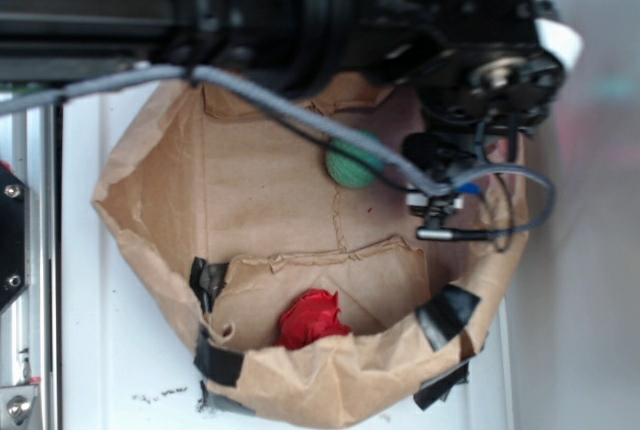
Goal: Grab the green ball.
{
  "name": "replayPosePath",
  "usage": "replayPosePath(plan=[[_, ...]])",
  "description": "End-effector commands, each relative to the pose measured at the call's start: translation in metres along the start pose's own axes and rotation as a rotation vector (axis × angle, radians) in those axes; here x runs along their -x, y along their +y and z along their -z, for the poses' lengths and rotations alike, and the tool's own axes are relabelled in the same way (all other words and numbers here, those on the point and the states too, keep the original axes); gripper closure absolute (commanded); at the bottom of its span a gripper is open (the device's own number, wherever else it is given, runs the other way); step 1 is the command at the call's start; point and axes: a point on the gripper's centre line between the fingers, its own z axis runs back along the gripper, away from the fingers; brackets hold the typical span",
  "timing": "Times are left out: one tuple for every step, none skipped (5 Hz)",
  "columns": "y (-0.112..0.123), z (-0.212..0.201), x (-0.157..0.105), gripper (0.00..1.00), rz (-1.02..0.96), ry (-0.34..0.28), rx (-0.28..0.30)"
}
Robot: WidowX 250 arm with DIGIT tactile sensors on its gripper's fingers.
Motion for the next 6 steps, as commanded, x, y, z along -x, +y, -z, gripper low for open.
replayPosePath(plan=[[-0.023, -0.025, 0.011, 0.00, 0.081, -0.030, -0.019], [-0.032, -0.018, 0.014, 0.00, 0.108, -0.012, -0.027], [-0.040, -0.007, 0.018, 0.00, 0.128, 0.016, -0.028], [-0.046, 0.006, 0.022, 0.00, 0.148, 0.040, -0.036], [-0.049, 0.020, 0.026, 0.00, 0.156, 0.069, -0.061], [-0.042, 0.036, 0.029, 0.00, 0.143, 0.110, -0.091]])
